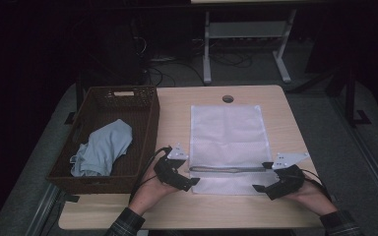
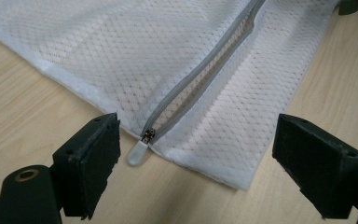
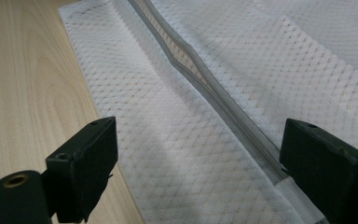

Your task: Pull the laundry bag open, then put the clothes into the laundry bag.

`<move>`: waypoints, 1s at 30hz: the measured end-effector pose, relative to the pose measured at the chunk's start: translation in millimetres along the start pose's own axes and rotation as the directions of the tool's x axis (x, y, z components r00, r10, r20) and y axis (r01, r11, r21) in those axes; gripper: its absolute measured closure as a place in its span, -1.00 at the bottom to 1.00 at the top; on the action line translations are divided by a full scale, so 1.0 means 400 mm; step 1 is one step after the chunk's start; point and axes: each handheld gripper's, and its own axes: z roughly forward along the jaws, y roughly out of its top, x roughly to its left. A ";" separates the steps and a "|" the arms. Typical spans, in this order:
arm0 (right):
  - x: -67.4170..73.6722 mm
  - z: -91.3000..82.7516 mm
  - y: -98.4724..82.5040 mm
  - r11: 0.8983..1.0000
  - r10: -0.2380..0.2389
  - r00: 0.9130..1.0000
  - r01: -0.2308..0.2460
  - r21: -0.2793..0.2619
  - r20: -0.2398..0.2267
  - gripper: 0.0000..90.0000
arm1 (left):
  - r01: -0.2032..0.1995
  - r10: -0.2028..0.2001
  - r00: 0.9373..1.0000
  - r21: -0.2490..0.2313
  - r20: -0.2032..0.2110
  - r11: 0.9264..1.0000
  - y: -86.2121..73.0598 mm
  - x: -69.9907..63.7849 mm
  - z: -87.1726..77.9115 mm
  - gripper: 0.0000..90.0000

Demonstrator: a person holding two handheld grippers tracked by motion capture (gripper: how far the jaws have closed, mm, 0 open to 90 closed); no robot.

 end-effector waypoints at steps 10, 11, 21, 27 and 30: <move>0.005 0.005 0.004 1.000 -0.006 1.000 0.006 -0.002 -0.013 -0.76 | 0.043 -0.043 0.998 0.001 0.043 0.999 0.035 0.009 -0.058 -0.66; 0.006 0.006 0.005 1.000 -0.006 1.000 0.006 0.000 -0.014 -0.76 | 0.044 -0.044 0.998 0.004 0.041 0.999 0.038 0.008 -0.063 -0.66; 0.007 0.002 0.005 1.000 -0.007 1.000 0.007 -0.006 -0.015 -0.76 | 0.022 -0.023 0.999 0.028 0.038 0.999 0.076 0.012 -0.105 -0.64; 0.006 0.003 0.004 1.000 -0.007 1.000 0.007 -0.002 -0.014 -0.76 | 0.006 -0.007 1.000 0.059 0.023 0.998 0.099 0.021 -0.126 -0.63; 0.005 0.004 0.004 1.000 -0.008 1.000 0.008 -0.004 -0.016 -0.76 | 0.004 -0.006 1.000 0.072 0.017 0.997 0.108 0.034 -0.140 -0.63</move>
